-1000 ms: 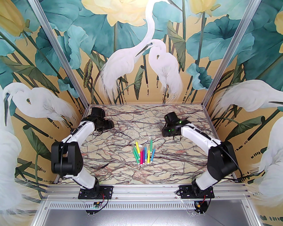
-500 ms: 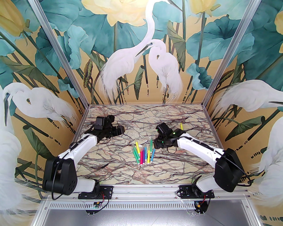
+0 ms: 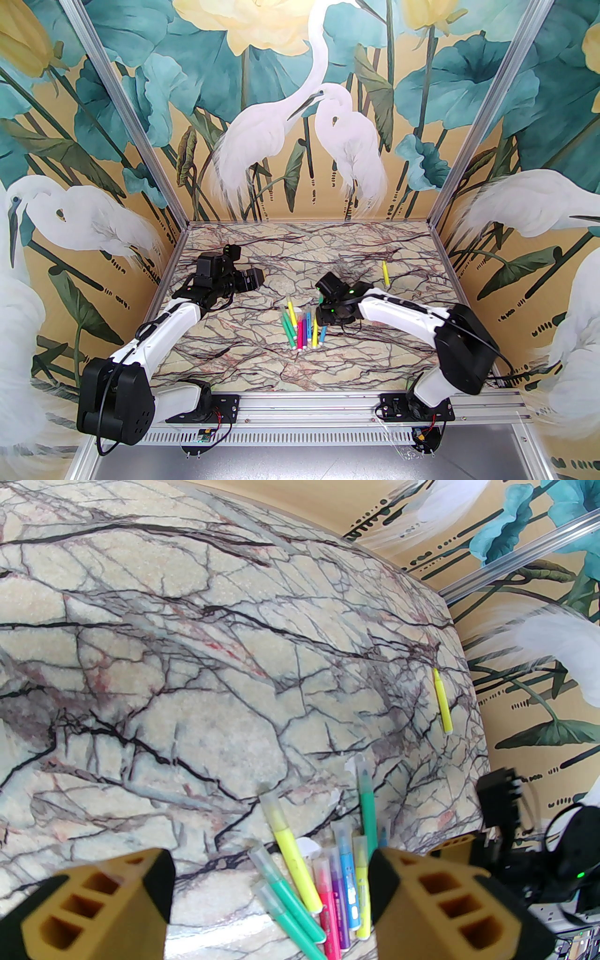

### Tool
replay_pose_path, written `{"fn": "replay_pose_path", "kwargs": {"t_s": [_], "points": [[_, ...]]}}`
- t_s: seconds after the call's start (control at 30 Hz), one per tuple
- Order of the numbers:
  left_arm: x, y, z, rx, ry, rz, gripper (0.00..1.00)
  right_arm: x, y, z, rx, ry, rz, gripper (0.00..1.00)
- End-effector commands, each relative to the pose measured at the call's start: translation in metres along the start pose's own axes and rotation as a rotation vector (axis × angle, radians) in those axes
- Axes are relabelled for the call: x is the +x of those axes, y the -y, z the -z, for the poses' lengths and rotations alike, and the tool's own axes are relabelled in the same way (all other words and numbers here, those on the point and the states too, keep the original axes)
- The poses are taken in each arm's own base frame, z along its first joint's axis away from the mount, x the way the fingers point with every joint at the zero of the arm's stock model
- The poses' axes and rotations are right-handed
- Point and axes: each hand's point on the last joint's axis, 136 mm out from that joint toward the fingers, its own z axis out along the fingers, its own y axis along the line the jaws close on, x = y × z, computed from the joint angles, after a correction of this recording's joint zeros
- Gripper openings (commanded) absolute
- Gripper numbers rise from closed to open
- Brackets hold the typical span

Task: Open the pen caps

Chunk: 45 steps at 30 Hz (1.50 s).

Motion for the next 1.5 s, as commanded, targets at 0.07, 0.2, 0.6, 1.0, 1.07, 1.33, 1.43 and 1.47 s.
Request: {"fn": "replay_pose_path", "kwargs": {"t_s": [0.07, 0.2, 0.6, 1.0, 1.07, 1.33, 1.43, 1.47], "points": [[-0.003, 0.001, 0.006, -0.009, 0.032, -0.011, 0.73, 0.003, -0.001, -0.014, 0.039, -0.008, -0.019, 0.52], [-0.002, 0.0, 0.006, -0.015, 0.032, -0.01, 0.73, 0.007, -0.002, -0.021, 0.054, -0.028, -0.01, 0.5], [-0.005, 0.001, 0.006, -0.013, 0.041, -0.011, 0.73, 0.012, 0.001, -0.036, 0.086, -0.061, 0.015, 0.44], [-0.005, 0.001, 0.01, -0.015, 0.056, -0.026, 0.73, 0.023, 0.02, -0.038, 0.178, -0.12, 0.095, 0.31], [-0.004, 0.0, 0.01, -0.018, 0.06, -0.03, 0.73, 0.024, 0.022, -0.039, 0.181, -0.132, 0.104, 0.3], [-0.002, 0.0, 0.013, -0.023, 0.063, -0.039, 0.73, 0.028, 0.021, -0.041, 0.131, -0.179, 0.093, 0.31], [-0.004, 0.001, 0.016, -0.022, 0.07, -0.043, 0.73, 0.028, 0.022, -0.042, 0.119, -0.189, 0.081, 0.3], [-0.004, 0.001, 0.016, -0.023, 0.071, -0.044, 0.73, 0.027, 0.023, -0.043, 0.117, -0.193, 0.081, 0.3]]}}
